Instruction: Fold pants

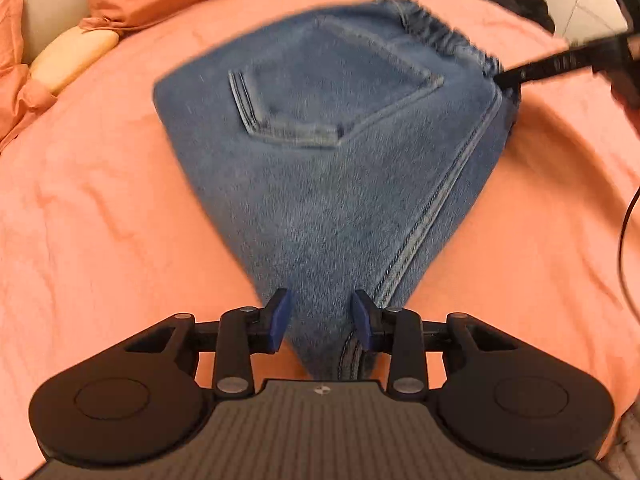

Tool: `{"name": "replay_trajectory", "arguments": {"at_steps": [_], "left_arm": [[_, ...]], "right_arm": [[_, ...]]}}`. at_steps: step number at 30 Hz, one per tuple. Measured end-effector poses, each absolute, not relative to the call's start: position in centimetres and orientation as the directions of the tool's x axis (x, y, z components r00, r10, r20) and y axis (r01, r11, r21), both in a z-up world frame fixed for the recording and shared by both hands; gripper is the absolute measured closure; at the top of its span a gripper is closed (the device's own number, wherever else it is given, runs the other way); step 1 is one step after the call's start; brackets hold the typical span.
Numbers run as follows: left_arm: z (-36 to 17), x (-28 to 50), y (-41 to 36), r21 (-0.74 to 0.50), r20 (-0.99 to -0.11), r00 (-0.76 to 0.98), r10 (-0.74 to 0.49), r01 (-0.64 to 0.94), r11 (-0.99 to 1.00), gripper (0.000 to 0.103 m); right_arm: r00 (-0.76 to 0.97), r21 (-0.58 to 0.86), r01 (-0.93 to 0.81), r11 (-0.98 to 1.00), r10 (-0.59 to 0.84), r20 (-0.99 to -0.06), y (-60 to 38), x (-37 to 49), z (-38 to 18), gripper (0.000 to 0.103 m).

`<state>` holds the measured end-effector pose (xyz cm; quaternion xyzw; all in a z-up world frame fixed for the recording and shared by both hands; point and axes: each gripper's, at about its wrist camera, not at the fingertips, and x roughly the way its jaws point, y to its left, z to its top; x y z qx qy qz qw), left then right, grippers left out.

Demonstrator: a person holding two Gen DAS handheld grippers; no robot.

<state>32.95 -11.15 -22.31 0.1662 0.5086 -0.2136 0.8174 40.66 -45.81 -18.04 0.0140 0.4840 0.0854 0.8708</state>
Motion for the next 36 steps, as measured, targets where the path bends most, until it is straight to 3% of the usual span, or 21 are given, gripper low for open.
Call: {"name": "replay_trajectory", "arguments": {"at_steps": [5,8,9,10,16,22,36], "left_arm": [[-21.5,33.5,-11.2,0.04,-0.9,0.396,-0.182,0.492,0.87,0.06],[-19.9,33.5,-9.5,-0.016,-0.883,0.413,-0.225,0.453,0.891,0.054],[-19.4,33.7,-8.9,-0.034,-0.869,0.434,-0.238,0.428,0.903,0.049],[-18.9,33.9,-8.2,-0.06,-0.856,0.451,-0.254,0.402,0.914,0.038],[-18.3,37.3,-4.1,-0.245,-0.813,0.483,-0.324,0.221,0.944,0.024],[-20.6,41.7,-2.6,-0.361,-0.809,0.438,-0.393,0.157,0.919,0.018],[-24.9,46.4,-2.1,-0.543,-0.765,0.342,-0.545,0.111,0.832,0.015]], "right_arm": [[0.52,0.071,-0.143,0.987,0.136,-0.843,-45.3,40.3,-17.7,0.088],[0.528,0.17,-0.085,0.982,0.189,-0.828,-46.9,39.6,-16.6,0.079],[0.536,0.21,-0.052,0.976,0.205,-0.819,-47.6,39.2,-16.3,0.067],[0.546,0.246,-0.027,0.969,0.22,-0.809,-48.4,38.8,-16.1,0.056],[0.512,0.405,0.088,0.91,0.308,-0.802,-52.1,39.2,-18.1,0.031],[0.453,0.544,0.145,0.827,0.433,-0.779,-53.1,41.2,-21.5,0.037],[0.388,0.682,0.068,0.728,0.61,-0.69,-55.4,43.0,-23.6,0.036]]}}
